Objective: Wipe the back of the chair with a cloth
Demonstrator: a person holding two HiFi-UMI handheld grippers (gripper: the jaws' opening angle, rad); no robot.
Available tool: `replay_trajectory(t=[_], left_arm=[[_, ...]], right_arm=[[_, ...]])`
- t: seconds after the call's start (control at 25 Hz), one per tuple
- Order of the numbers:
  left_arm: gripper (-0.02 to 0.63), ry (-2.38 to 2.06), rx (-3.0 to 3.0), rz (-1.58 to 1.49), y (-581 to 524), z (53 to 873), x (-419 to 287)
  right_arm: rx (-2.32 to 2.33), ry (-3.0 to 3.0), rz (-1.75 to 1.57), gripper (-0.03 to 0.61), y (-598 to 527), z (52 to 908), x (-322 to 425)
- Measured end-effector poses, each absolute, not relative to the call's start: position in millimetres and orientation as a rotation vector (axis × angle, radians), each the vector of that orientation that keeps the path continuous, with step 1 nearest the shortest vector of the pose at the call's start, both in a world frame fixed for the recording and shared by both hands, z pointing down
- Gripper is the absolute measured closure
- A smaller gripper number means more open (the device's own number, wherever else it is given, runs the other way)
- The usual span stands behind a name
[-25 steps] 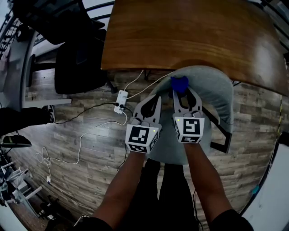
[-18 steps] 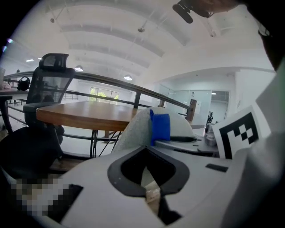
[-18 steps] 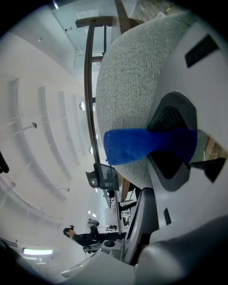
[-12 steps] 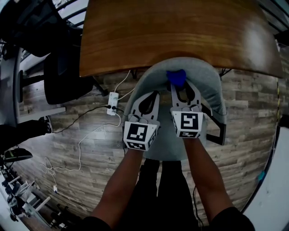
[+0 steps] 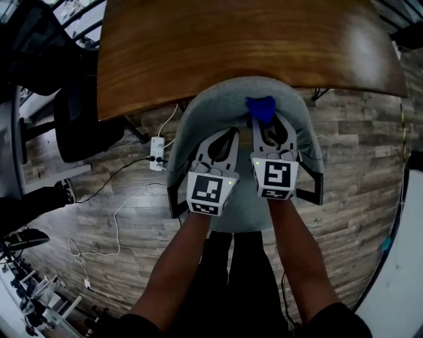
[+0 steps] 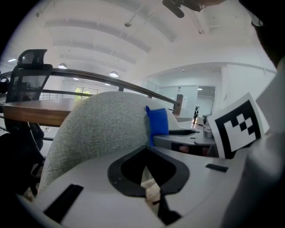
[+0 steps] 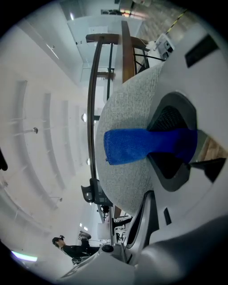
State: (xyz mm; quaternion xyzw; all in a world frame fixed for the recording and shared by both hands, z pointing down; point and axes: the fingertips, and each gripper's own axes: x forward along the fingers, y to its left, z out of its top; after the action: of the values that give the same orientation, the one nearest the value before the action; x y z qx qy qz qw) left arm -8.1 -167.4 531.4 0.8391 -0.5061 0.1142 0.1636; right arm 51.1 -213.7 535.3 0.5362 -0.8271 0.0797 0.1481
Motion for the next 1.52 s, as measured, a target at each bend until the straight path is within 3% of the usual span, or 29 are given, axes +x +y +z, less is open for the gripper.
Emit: replay_trajectory(t=[1.04, 1.52], left_arm=[[0.611, -1.289, 2.466, 0.325, -155.4, 527.4, 48.5], [0.611, -1.468, 2.337, 0.313, -135.5, 543.2, -25.7]], right_arm=[[1.774, -2.197, 0.279, 0.444, -194.1, 539.3, 152.1], [1.426, -2.46, 0.217, 0.443, -159.9, 550.4, 46.5]])
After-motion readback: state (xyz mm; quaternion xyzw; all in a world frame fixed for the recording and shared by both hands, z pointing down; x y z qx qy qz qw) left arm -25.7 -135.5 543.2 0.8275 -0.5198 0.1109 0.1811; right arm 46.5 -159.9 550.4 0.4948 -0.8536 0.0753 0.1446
